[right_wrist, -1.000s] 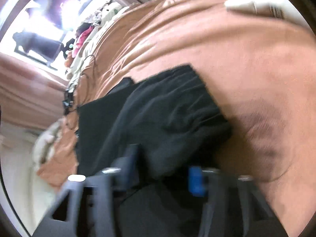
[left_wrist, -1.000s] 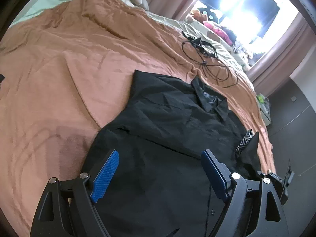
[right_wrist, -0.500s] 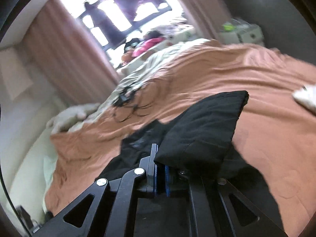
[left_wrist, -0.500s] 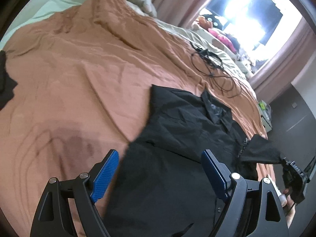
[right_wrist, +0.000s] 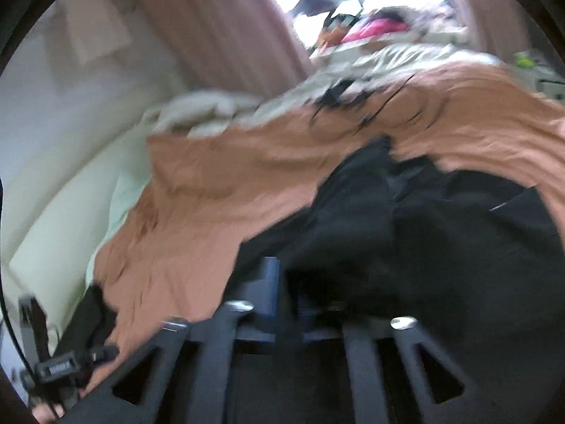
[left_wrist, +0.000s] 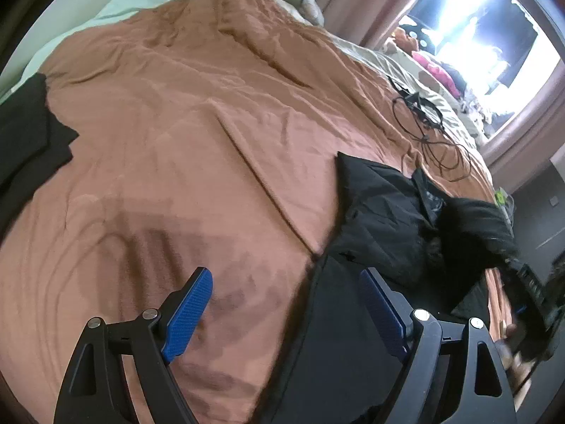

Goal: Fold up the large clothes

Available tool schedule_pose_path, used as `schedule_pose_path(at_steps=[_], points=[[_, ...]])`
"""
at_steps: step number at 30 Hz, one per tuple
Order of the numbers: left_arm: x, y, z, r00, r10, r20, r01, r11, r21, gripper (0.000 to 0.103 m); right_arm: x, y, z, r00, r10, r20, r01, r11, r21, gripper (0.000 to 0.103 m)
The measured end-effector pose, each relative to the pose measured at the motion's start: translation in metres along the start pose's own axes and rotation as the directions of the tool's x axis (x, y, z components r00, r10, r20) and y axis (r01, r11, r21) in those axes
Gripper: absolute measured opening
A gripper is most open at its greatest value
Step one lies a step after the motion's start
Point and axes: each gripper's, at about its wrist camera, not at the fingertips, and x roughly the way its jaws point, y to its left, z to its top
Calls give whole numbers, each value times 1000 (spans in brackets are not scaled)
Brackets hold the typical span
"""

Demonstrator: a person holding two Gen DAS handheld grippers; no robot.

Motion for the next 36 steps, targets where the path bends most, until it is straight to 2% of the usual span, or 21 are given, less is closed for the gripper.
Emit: schedule_pose_path(at_steps=[1,5,8,12,15,18,20,23,24,27,29,32,35,36], points=[[1,-1,0,1000,0,-6,0,1000,4,86,8,4,-8,999,8,-32,-8,1000,-6,94],[6,-10,-1,1000,-7,-15,7,1000,25,86,7,-6,-23,998,26,-48,-26,1000,3,94],[11,-22,-2,1000,-16,-20,16,999,42,86,-4,-20,-21,1000,18,-25,-17,999,45,94],[20,-37,-6,999,-33,-29,35,997,68,86,-34,-58,-22,994,-113,-13,113,988,105,94],[26,-55,-10,997,-70,-22,72,993,94,86,-57,-92,-20,984,-180,-10,179,967,183,93],[31,-69,-10,996,-90,19,88,992,85,86,-78,-122,-21,982,-188,9,179,948,262,86],[37,-79,-10,994,-105,32,102,991,91,86,-94,-144,-27,975,-220,18,203,927,315,83],[54,-95,-12,995,-100,19,97,989,113,84,-109,-171,-36,964,-264,9,240,889,390,77],[58,-98,-12,995,-98,14,96,988,118,80,-111,-179,-37,962,-272,5,245,877,414,75],[81,-108,-18,997,-72,-19,74,988,136,78,-112,-212,-45,956,-295,-14,262,826,499,74],[94,-110,-22,998,-57,-39,61,990,126,75,-105,-227,-48,959,-282,-35,257,808,531,66],[111,-114,-26,995,-59,-77,68,991,118,64,-93,-246,-51,964,-258,-65,247,775,582,50],[130,-118,-29,994,-33,-102,44,993,113,53,-81,-257,-57,966,-245,-89,246,746,619,43],[135,-118,-30,993,-43,-113,54,993,103,41,-79,-258,-58,967,-239,-84,238,745,623,43]])
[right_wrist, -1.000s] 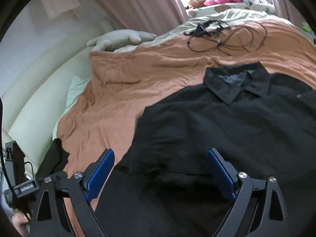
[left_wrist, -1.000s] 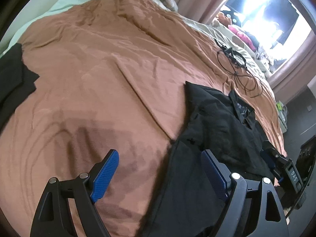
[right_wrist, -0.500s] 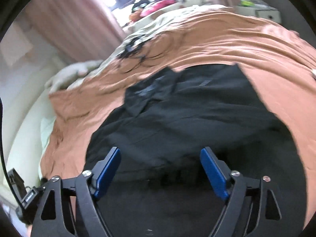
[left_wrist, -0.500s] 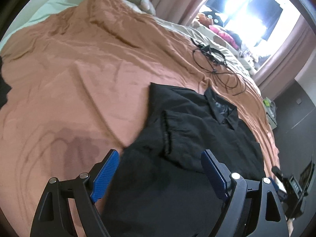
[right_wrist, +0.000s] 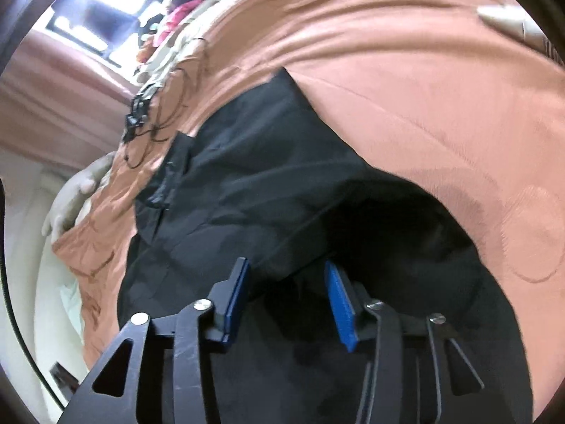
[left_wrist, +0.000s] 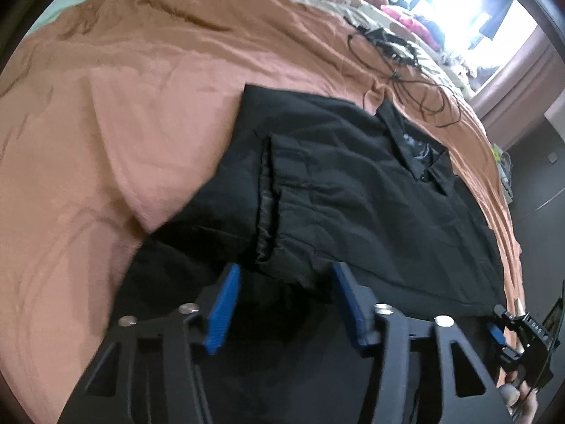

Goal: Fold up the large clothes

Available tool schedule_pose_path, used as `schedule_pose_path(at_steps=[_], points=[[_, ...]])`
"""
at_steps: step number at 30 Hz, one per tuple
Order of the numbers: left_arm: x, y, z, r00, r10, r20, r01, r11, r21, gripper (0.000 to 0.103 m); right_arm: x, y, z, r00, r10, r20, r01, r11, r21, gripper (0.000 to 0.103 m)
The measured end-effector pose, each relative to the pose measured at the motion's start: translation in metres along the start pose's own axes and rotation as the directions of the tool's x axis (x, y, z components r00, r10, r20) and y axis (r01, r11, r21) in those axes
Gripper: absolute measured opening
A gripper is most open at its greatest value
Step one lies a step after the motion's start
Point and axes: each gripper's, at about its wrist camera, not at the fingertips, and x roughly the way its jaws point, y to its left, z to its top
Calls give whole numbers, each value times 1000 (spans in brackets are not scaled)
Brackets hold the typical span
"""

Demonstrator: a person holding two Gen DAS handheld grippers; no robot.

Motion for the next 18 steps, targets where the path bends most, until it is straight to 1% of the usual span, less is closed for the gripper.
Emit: schedule_pose_path(at_steps=[1,2,4,8,10,14,15,17,18], points=[[5,-1,0,1000,-7,-9,7,1000,-4,32,2,1,1,1000,8,0,-8,1000,1,42],[8,-2,-1,1000,-7,-10,7,1000,-4,30,3,4,2,1000,14,-1,-14,1000,-5,40],[9,-4,0,1000,-16,17,16,1000,-3,25,6,9,3,1000,23,-4,-23,1000,-16,39],[3,-2,4,996,-44,74,46,999,-18,22,11,9,0,999,32,-17,-32,999,-8,39],[-1,0,6,995,-52,86,55,998,-37,22,12,11,-1,999,28,-26,-28,1000,-12,39],[-7,1,8,996,-55,73,60,996,-64,24,8,16,-5,999,-8,-39,7,999,-37,41],[-9,0,7,996,-50,68,54,996,-66,26,6,16,-7,999,-13,-45,11,999,-40,43],[-17,-2,5,997,-31,64,35,997,-62,31,2,15,-11,999,-10,-50,8,999,-43,53],[-23,-2,3,997,-29,71,34,998,-60,37,0,14,-12,999,-9,-50,7,999,-44,54]])
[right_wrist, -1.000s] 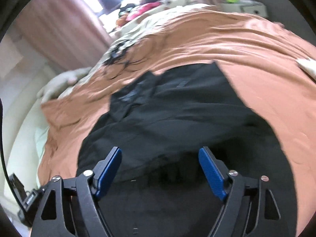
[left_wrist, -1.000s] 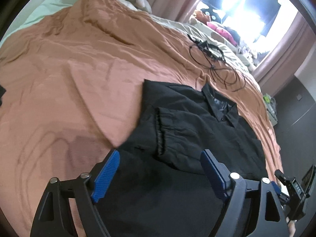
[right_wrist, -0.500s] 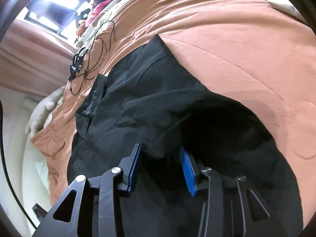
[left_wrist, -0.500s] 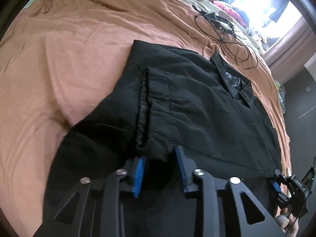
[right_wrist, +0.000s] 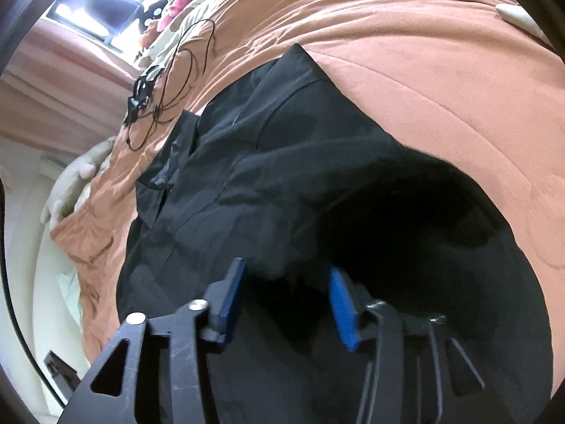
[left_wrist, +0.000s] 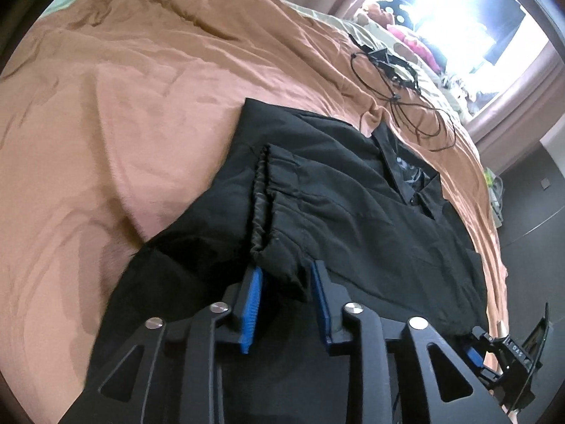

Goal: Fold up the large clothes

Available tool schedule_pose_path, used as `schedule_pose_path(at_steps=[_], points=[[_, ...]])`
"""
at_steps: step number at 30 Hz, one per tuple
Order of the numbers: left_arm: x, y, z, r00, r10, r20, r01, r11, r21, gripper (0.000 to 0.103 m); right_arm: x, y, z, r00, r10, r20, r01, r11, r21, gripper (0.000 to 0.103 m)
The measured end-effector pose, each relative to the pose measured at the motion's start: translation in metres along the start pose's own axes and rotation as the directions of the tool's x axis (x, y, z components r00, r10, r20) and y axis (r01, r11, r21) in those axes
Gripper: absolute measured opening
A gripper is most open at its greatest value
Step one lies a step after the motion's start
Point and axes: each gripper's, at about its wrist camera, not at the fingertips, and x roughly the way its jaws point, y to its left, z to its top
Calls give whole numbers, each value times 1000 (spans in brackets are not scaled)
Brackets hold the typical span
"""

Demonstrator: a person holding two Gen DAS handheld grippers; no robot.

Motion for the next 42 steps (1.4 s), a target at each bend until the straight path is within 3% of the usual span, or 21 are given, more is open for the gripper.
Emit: schedule_pose_path(at_steps=[4,6,10,12,16,20,23,27,29,33,36,42], points=[[-31,3,-3,998,-11,55,11,1000,2,67,-15,1,-3,1000,-28,-11,28,1000,-1,55],[-47,4,-5,997,-14,75,13,1000,13,71,-25,5,-2,1000,-17,-8,17,1000,-7,55],[-80,7,-9,994,-24,108,21,999,32,71,-49,20,-8,1000,-8,10,9,998,-66,77],[-93,8,-12,993,-41,113,38,999,33,71,-59,24,-12,1000,4,8,-3,997,-78,80],[-133,8,-20,981,10,196,-17,999,32,71,-86,28,-20,1000,10,19,-9,996,-86,87],[-171,8,-30,971,-7,240,1,1000,23,71,-114,26,-26,998,41,47,-38,997,-67,96],[-184,7,-41,972,57,229,-68,997,42,73,-137,20,-33,996,46,72,-41,997,-59,102],[-195,5,-62,979,62,192,-79,993,82,74,-164,5,-45,995,43,92,-40,998,-42,103],[-210,6,-73,982,46,181,-62,995,83,80,-177,-5,-54,994,30,106,-26,999,-41,103],[-246,0,-94,969,33,246,-70,987,143,101,-205,-23,-73,991,35,128,-30,999,-38,103],[-268,1,-107,968,25,249,-65,986,154,101,-231,-33,-91,990,82,112,-77,996,-46,103],[-317,9,-136,961,-6,276,-53,977,205,103,-294,-51,-128,971,159,176,-141,984,-109,103]])
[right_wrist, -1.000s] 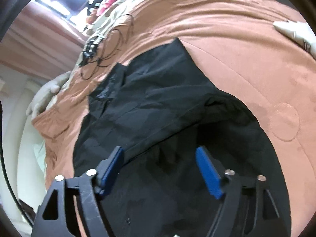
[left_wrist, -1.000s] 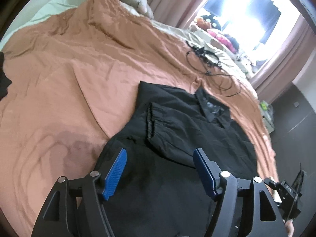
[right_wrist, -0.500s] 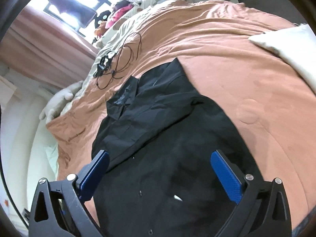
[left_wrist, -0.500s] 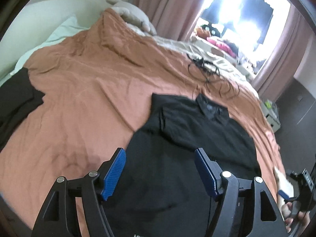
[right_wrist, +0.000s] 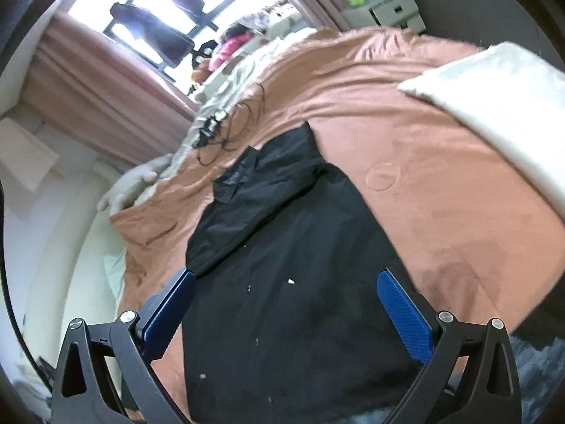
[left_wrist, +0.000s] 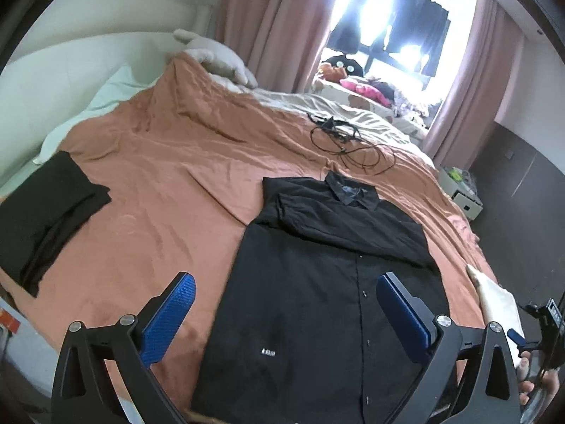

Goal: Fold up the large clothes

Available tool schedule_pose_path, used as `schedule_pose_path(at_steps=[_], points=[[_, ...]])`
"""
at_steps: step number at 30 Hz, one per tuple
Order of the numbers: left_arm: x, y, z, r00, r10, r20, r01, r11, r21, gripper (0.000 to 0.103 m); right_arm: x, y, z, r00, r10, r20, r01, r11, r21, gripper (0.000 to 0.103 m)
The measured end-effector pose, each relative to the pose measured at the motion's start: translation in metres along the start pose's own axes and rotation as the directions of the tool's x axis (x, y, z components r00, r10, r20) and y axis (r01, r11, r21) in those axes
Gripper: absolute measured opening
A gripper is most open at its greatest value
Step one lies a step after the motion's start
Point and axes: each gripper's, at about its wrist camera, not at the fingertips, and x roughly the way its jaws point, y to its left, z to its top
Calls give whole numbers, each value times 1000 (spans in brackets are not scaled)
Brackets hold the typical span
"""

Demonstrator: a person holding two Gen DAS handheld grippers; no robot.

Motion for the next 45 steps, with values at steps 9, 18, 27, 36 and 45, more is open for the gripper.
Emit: schedule_pose_path(at_steps=[9,18,27,36,45], points=[[-53,21,-36,999,-31,30,32,999,-22,103,-55,-41,-36,999,-37,38,39,998,-46,103],[-66,52,-82,1000,-28,4,28,999,-31,103,-74,-86,-67,999,-45,27,47,997,-67,103],[-49,88,-124,997,-69,-46,65,993,-94,101,-53,-125,-94,998,-23,-50,19,998,-62,90],[-5,114,-145,990,-89,-108,70,984,-164,77,-14,-146,-112,990,19,-138,-21,1000,-17,77],[45,128,-159,969,-146,-199,102,970,-219,68,27,-145,-122,980,68,-187,-68,998,7,72]])
